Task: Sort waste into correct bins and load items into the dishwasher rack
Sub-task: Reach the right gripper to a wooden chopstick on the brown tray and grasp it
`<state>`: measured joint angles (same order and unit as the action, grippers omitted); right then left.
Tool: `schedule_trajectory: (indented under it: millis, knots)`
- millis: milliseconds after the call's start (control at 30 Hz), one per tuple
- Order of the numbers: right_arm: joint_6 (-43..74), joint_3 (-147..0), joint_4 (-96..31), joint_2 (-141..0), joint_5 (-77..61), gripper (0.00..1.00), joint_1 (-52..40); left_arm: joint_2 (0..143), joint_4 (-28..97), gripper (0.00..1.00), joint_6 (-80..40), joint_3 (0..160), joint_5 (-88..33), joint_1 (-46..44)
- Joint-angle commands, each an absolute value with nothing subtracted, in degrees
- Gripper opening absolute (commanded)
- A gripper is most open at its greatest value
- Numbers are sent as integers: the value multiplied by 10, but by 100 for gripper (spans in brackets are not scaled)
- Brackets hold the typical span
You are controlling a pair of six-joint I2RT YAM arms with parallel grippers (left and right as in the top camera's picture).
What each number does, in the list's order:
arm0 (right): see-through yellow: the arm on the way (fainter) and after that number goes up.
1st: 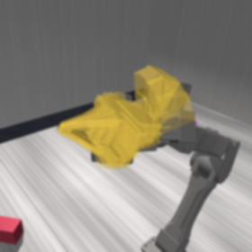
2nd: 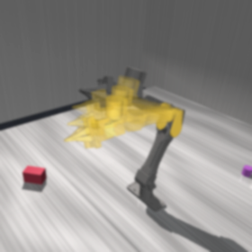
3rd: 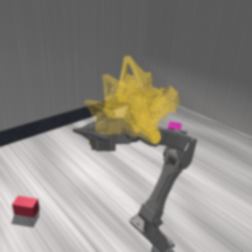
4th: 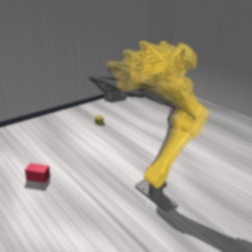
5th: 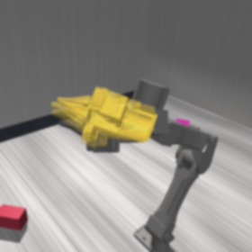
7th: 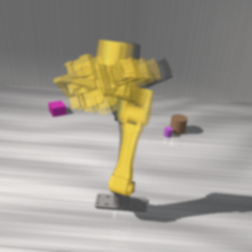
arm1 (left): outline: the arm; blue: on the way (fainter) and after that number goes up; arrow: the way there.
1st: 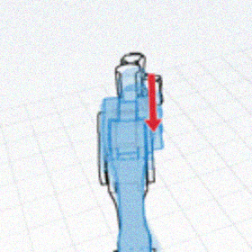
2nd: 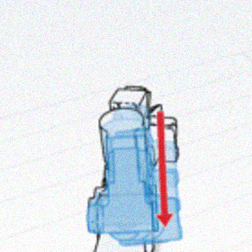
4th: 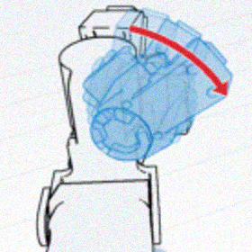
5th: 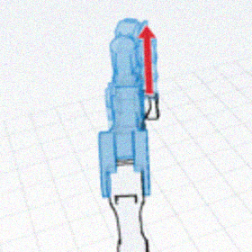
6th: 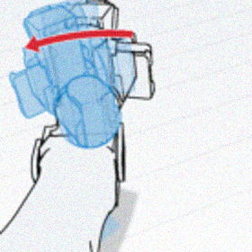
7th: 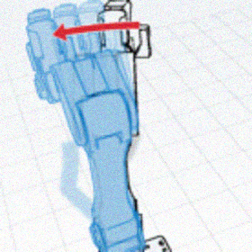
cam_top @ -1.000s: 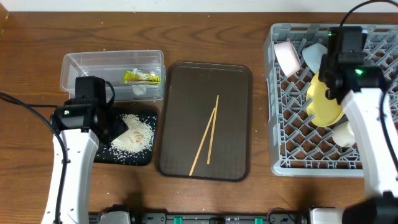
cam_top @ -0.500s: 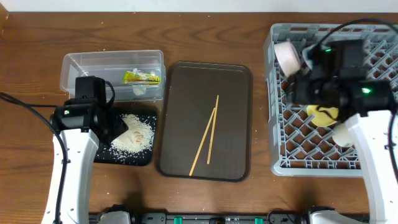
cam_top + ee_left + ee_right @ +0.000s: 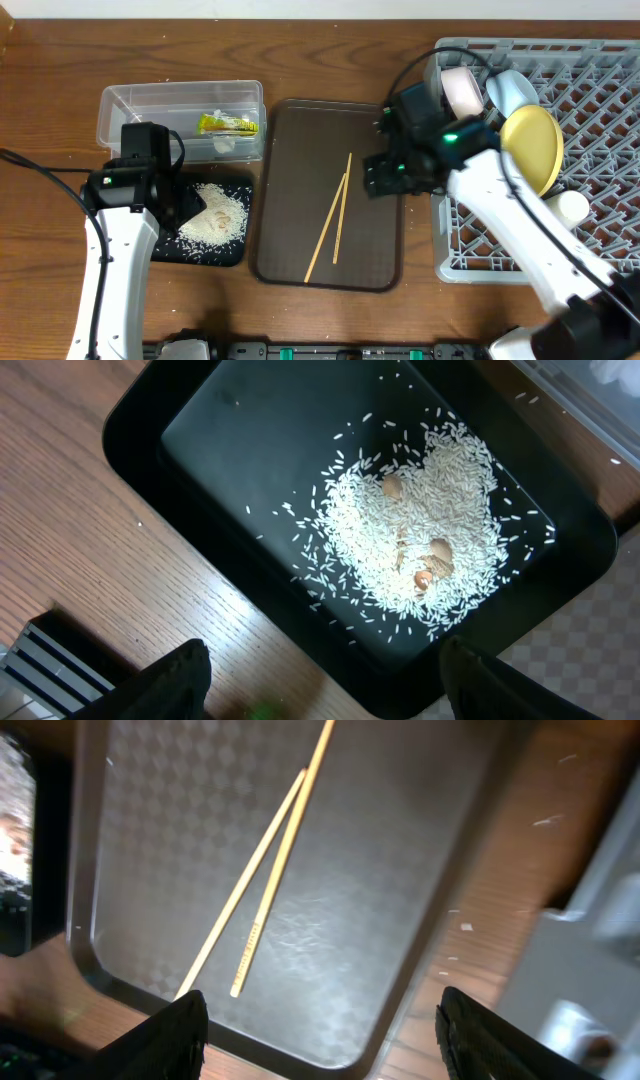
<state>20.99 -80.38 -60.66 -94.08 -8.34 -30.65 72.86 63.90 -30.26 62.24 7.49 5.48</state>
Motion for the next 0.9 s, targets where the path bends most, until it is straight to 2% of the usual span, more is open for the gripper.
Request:
schedule_trajectory:
  millis: [0,433,667,800,867]
  knots:
    - [274,-798,-598,-987,-68,72,-342,727,641,76,-312,621,80,57]
    - [369,-798,-544,-1153,-45,72,-414,727,641,76,-312,621,80,57]
    - [377,-797,-544,-1185,-27,70,-416,727,641,76,-312,621,80,57]
    - [377,-797,-546,-1187,-10,57,-420,727,641,76,-312,621,80,57]
    - [377,-797,-547,-1187,-9,44,-420,727,641,76,-312,621,80,57]
